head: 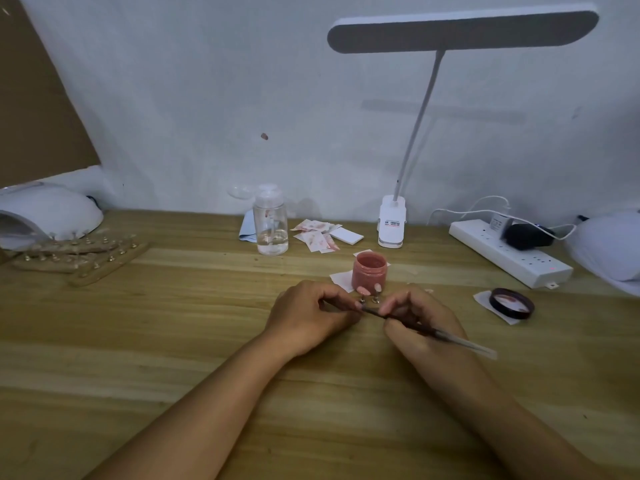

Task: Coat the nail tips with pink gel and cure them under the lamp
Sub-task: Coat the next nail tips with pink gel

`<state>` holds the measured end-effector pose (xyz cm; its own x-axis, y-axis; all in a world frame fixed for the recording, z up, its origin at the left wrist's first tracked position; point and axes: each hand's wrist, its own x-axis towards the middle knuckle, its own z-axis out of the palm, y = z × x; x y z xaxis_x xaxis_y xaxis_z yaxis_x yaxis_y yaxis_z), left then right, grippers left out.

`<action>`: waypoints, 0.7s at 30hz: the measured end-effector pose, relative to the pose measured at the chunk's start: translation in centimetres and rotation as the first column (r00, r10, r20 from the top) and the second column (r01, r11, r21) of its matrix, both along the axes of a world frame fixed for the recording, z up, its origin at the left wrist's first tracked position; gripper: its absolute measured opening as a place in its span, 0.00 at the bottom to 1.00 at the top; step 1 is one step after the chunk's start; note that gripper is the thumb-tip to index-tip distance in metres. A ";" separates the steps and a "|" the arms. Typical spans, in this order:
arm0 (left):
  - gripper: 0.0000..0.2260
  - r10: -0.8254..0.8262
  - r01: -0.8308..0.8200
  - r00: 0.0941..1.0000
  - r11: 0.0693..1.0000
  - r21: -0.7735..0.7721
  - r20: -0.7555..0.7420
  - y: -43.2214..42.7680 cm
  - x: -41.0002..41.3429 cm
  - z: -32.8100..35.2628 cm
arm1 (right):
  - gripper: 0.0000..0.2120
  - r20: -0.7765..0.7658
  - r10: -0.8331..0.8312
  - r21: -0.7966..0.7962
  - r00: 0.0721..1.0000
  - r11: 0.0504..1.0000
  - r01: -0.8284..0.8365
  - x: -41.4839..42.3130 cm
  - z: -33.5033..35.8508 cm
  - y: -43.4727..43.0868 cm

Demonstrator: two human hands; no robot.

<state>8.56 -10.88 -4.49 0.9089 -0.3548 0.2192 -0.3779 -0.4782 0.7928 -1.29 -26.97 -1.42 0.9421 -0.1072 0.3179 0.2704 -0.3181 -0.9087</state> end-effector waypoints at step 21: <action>0.07 -0.010 0.010 1.000 1.000 -0.010 0.007 0.0 -0.2 0.1 | 0.05 -0.010 -0.084 0.066 0.996 0.994 0.084 0.4 -0.2 -0.5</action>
<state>8.37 -10.91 -4.41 0.9039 -0.3611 0.2292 -0.3879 -0.4665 0.7949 -0.86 -27.49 -1.67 0.9311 -0.2065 0.3007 0.2386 -0.2789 -0.9302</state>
